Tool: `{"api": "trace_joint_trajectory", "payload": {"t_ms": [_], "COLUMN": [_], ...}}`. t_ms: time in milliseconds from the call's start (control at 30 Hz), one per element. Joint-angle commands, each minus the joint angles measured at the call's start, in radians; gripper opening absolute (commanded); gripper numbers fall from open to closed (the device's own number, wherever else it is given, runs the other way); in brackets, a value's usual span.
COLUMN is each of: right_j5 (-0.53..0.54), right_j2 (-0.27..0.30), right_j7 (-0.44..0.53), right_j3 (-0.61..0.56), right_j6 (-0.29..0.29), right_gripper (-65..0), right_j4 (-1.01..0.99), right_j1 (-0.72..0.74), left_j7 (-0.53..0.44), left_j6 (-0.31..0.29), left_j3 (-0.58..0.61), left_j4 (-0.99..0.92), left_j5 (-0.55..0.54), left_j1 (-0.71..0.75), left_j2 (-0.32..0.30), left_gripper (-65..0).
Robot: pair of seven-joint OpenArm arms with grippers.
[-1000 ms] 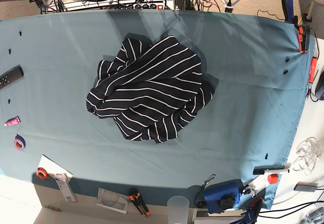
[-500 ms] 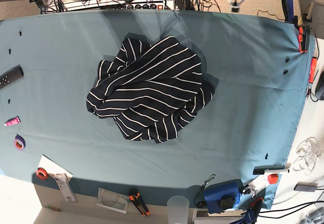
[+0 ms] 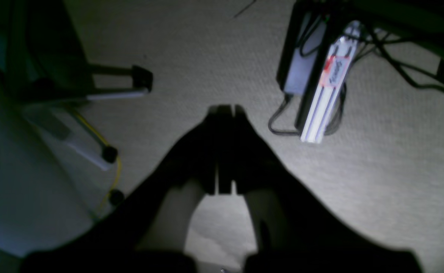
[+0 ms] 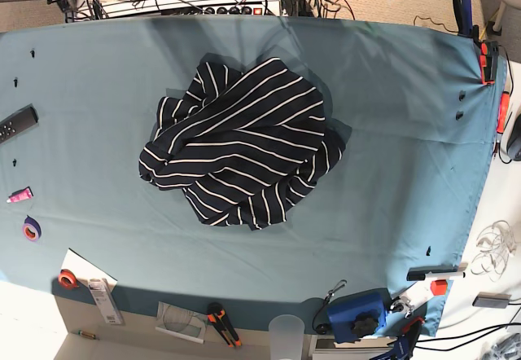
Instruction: Layout the t-shirt on the table in an organized manner, then fold the t-shirt properly
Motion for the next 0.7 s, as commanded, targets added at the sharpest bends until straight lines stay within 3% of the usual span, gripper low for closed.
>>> {"api": "trace_joint_trajectory", "payload": {"t_ms": [0, 167, 333, 467, 667], "right_j5": [0.01, 0.018, 0.121, 0.171, 0.327], "right_j2": [0.026, 0.077, 0.078, 0.079, 0.078], "right_j7": [-0.003, -0.017, -0.043, -0.09, -0.184], "right_j3": [0.001, 0.044, 0.206, 0.34, 0.515], "right_j6": [0.0, 0.0, 0.006, 0.082, 0.201], "right_gripper": [-47.4, -47.4, -47.4, -47.4, -47.4], "right_j4": [0.043, 0.214, 0.352, 0.483, 0.69], "right_j1": [-0.03, -0.147, -0.259, -0.342, -0.466], "left_j7": [-0.007, 0.021, 0.093, 0.133, 0.259], "left_j6": [0.01, 0.011, 0.01, 0.011, 0.012], "left_j3": [-0.002, -0.002, -0.002, -0.002, -0.004], "left_j4": [0.051, 0.319, 0.583, 0.767, 1.039], "left_j5": [-0.017, -0.048, -0.068, -0.068, -0.068], "left_j1": [0.037, 0.2, 0.339, 0.439, 0.583], "left_j2": [-0.017, -0.046, -0.053, -0.053, -0.053], "left_gripper": [-65.0, -65.0, -65.0, -65.0, -65.0]}}
